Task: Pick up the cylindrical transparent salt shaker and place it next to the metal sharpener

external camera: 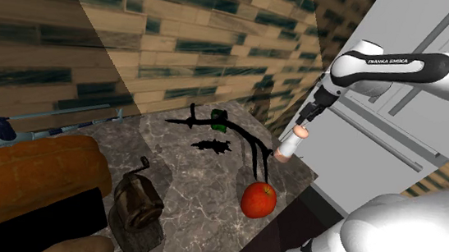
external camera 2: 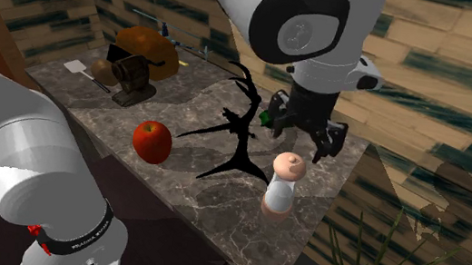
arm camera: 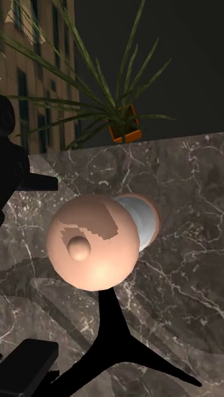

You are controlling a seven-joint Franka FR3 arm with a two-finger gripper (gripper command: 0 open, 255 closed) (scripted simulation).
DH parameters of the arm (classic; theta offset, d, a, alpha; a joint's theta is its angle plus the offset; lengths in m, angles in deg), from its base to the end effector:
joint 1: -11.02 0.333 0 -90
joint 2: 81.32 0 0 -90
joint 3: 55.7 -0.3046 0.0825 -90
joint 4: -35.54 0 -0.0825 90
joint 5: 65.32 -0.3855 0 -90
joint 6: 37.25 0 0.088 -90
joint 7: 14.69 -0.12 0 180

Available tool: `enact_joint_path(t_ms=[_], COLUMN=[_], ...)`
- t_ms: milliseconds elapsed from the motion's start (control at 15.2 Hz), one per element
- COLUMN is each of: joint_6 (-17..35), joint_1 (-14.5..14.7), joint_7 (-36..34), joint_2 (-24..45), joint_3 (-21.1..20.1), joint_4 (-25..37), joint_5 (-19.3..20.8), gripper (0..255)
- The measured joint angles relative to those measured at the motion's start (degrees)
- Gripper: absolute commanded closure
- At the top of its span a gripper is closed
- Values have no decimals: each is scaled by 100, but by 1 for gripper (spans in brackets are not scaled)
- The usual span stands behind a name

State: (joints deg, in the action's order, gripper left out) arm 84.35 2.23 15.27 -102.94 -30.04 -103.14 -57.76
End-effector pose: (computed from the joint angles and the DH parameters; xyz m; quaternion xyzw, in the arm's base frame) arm 0.3633 -0.2593 0.4150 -0.9994 -0.0061 -0.0334 0.0067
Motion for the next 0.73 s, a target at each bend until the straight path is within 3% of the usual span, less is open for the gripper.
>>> enact_joint_path(t_ms=[726], joint_6=[705], joint_1=[49], joint_7=[169], joint_2=[445], joint_3=[173], joint_4=[-277], joint_5=[-110], gripper=[0])
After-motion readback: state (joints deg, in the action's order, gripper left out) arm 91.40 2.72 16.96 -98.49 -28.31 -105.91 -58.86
